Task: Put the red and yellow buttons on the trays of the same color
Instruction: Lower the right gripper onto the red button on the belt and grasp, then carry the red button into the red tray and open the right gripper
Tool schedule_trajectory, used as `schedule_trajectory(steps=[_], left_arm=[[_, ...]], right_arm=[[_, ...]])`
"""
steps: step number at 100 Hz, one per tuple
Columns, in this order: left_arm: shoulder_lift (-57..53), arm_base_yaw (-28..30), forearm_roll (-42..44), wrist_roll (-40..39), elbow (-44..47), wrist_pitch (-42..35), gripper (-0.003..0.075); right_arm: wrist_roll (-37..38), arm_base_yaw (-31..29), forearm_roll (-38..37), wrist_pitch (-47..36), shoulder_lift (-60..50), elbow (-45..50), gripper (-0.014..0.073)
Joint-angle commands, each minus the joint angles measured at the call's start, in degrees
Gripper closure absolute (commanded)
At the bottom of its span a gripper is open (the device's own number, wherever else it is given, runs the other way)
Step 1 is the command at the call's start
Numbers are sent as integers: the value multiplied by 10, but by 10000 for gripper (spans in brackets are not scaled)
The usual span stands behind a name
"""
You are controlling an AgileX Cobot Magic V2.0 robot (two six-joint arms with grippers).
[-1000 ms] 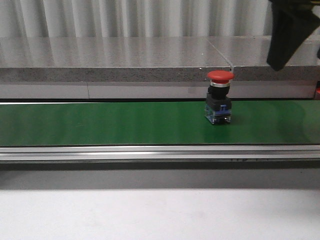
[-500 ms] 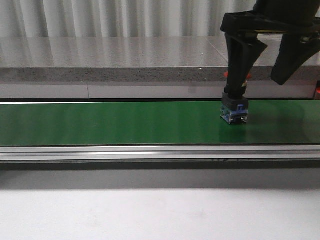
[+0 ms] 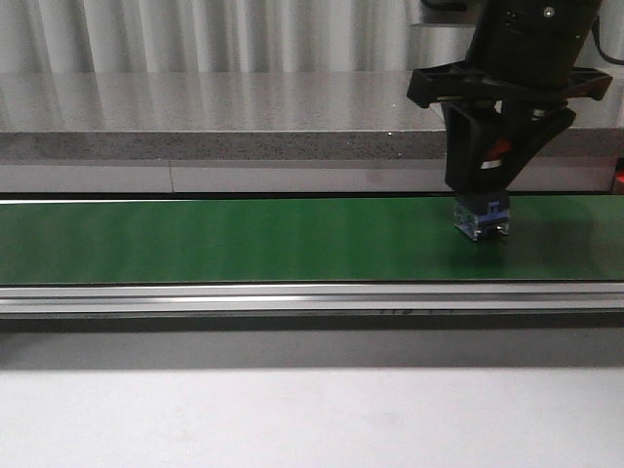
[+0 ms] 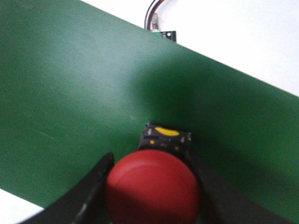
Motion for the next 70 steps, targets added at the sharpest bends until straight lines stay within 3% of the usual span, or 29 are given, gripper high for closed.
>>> schedule_trajectory(steps=[1,27,70], left_arm=[[1,-4,-5,1,-15,-40,740],[1,-4,-5,1,-15,-40,740],[1,-4,-5,1,-15,-40,740]], right_arm=[[8,-5,-14,-18,-31,-19,367],[67,-38,-55,-4,-71,-19,367],[68,-222,-55,31,-115,-19,367]])
